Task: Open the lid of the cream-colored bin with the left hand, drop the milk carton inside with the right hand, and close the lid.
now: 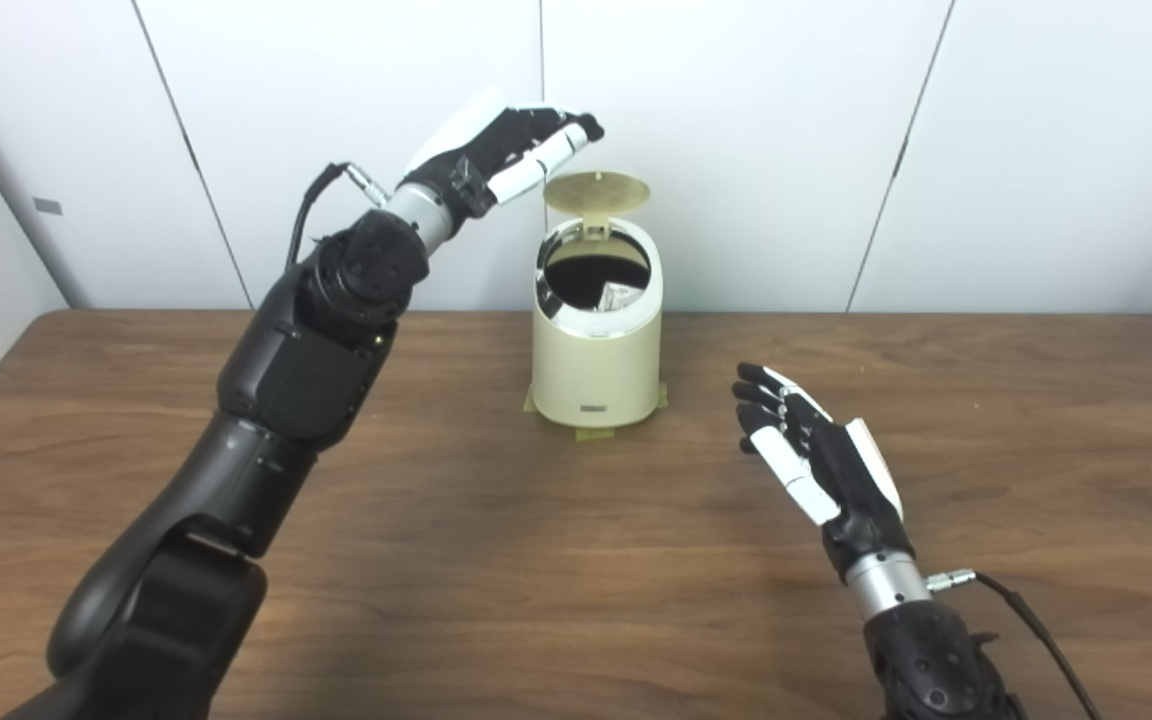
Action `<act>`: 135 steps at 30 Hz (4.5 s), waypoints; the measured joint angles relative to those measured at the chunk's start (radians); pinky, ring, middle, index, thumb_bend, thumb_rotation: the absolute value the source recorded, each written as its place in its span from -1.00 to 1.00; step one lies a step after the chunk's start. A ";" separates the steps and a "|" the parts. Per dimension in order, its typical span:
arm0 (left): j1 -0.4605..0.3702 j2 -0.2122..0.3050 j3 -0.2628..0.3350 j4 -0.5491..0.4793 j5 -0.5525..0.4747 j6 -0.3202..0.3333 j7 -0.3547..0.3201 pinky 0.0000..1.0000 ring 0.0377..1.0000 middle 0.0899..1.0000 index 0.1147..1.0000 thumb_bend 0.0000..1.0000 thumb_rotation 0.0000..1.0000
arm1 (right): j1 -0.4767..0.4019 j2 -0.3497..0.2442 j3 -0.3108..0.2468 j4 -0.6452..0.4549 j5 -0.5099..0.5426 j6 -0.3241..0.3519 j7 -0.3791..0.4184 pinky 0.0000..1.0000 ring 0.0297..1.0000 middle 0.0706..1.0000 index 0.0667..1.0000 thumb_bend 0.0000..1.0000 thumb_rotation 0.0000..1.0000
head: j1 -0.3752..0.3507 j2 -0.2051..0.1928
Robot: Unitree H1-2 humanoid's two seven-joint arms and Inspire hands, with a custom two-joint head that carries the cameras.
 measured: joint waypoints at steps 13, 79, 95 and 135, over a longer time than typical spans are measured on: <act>-0.001 0.052 -0.078 -0.026 0.161 -0.143 -0.066 0.43 0.48 0.45 0.46 -0.13 1.00 | 0.000 0.011 -0.008 0.025 0.001 -0.025 -0.006 0.44 0.67 0.70 0.98 0.33 0.76 | -0.003 0.002; 0.075 0.098 -0.294 -0.211 0.659 -0.233 -0.246 0.74 0.56 0.50 0.46 -0.04 1.00 | -0.025 0.095 -0.006 0.045 -0.117 -0.069 -0.110 0.32 0.58 0.64 0.75 0.19 0.45 | -0.061 0.015; 0.070 0.096 -0.297 -0.191 0.630 -0.228 -0.254 0.78 0.60 0.56 0.49 -0.02 1.00 | -0.025 0.087 -0.030 0.045 -0.090 -0.084 -0.110 0.27 0.58 0.65 0.76 0.28 0.65 | -0.077 0.014; 0.449 -0.130 0.313 -0.468 0.064 0.050 0.055 0.51 0.64 0.68 0.75 -0.22 1.00 | -0.009 0.082 -0.062 0.035 -0.043 -0.112 -0.104 0.30 0.60 0.64 0.73 0.24 0.53 | -0.051 0.031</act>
